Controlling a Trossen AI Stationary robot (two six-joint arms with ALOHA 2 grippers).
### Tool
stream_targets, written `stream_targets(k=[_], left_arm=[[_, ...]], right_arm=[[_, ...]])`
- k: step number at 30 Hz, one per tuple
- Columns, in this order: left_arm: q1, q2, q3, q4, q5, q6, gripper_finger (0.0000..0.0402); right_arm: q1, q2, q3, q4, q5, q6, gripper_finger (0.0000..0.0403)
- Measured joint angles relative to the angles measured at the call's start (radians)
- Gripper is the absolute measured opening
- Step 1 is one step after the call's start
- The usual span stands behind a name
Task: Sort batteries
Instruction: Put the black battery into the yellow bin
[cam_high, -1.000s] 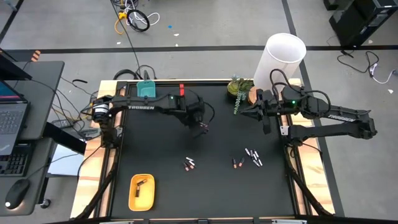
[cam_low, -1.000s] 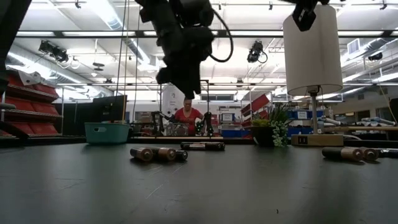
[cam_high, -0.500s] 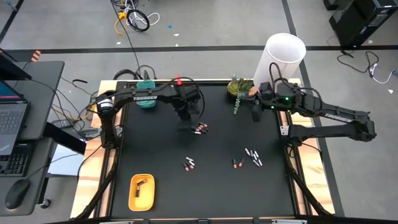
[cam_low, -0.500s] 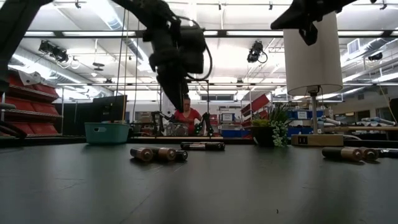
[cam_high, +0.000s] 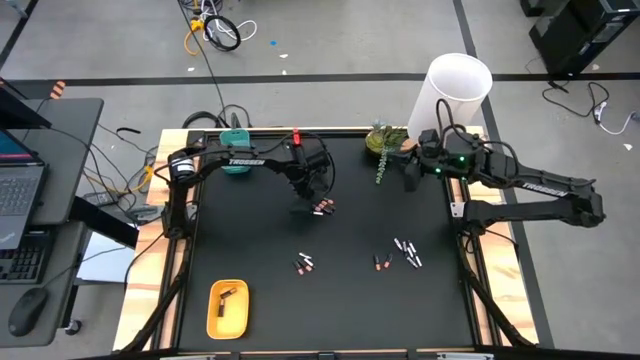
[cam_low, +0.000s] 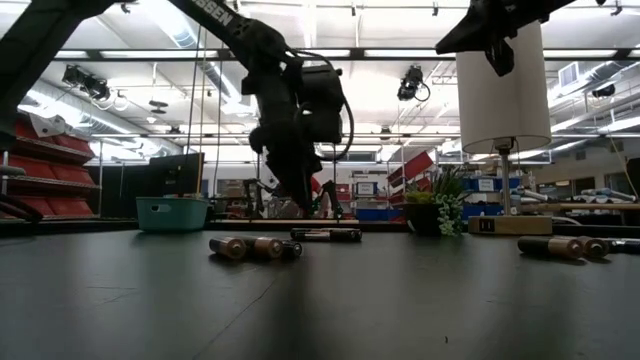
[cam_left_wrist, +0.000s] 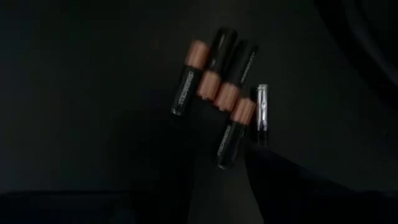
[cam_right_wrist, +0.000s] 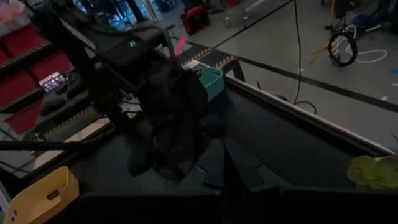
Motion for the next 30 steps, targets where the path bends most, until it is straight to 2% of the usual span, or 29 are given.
stream_targets(k=[16,19,23,30], left_arm=[[-0.047,-0.001,-0.133,0.149,-0.041,0.003,0.0154],[-0.055,-0.003,-0.156,0.159,-0.104,-0.003,0.013],[-0.055,-0.007,-0.171,0.158,-0.116,-0.005,0.0051],[-0.054,-0.005,-0.148,0.097,-0.126,-0.019,0.0048]], right_arm=[[0.0,-0.013,0.0,0.0,0.002,0.023,0.0],[0.0,-0.013,0.0,0.0,0.002,0.024,0.0],[0.0,-0.013,0.0,0.0,0.002,0.024,0.0],[-0.002,-0.013,0.0,0.001,0.002,0.015,0.0]])
